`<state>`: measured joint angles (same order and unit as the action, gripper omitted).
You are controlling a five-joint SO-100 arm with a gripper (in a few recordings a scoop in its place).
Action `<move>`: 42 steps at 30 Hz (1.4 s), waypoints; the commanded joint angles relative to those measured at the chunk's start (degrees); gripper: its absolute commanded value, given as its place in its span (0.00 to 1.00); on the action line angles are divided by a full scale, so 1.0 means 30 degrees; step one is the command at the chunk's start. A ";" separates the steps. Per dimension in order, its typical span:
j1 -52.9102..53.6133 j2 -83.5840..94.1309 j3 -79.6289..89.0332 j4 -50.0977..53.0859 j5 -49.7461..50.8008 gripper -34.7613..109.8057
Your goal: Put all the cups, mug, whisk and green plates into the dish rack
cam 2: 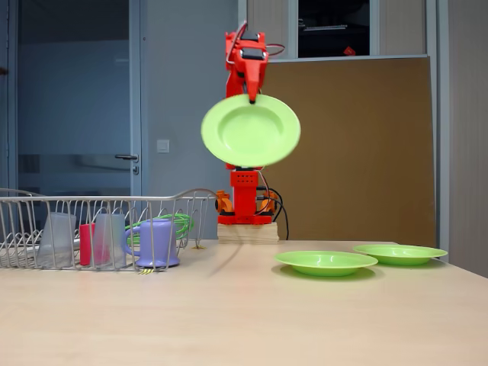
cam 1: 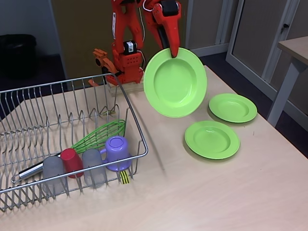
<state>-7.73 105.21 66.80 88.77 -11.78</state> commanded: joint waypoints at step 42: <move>1.8779 -0.3809 0.3428 -0.0527 0.4219 0.24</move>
<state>46.85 93.69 75.76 88.77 1.41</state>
